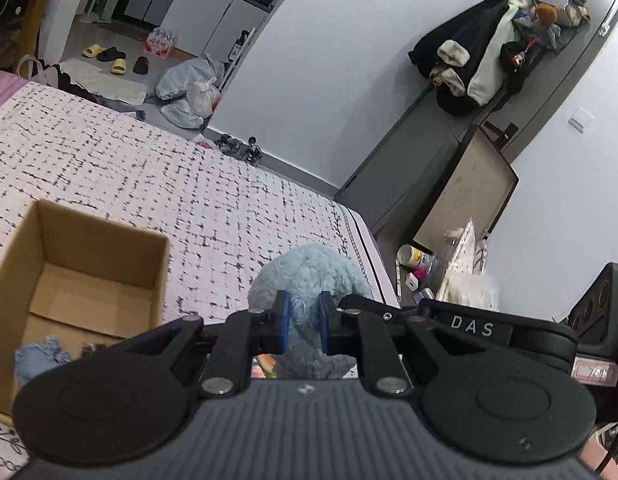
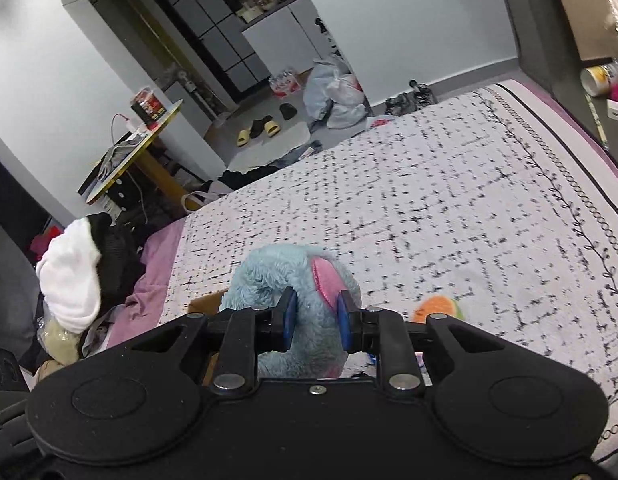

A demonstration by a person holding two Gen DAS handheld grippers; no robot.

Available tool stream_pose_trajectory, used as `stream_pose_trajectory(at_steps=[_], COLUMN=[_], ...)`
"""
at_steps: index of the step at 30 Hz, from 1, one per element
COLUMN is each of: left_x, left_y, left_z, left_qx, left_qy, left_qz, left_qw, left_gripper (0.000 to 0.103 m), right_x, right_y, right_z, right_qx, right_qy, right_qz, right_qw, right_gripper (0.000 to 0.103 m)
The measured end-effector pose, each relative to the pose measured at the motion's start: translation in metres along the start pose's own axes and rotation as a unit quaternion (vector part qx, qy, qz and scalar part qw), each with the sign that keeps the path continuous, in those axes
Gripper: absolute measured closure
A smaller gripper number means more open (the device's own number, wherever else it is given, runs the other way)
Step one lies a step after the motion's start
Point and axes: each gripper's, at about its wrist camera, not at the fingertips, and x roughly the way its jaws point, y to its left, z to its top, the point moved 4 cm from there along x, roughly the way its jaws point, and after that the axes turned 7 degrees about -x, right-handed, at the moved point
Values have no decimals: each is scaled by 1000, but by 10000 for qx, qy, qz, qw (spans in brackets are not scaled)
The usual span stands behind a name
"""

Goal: Organize soft objects
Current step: 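Lift the fuzzy plush with both tools and carry it over the box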

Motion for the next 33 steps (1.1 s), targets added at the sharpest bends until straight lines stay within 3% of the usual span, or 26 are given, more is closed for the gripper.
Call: stream_pose_trajectory(at_steps=[22, 29, 33], left_x=[-38, -31, -26], left_y=[78, 107, 131], left_z=[41, 43, 43], left_qx=[-317, -483, -829], left_qy=[-209, -120, -88], left_qz=[307, 390, 492], left_qw=[9988, 9980, 9953], left_gripper=[89, 89, 89], right_x=[51, 75, 92], right_y=[81, 97, 102], right_z=[-11, -17, -24], right_qx=[-179, -201, -210], right_qy=[274, 388, 538], right_qz=[311, 238, 202], right_qw=[9990, 9988, 9981], right_gripper=[81, 81, 81])
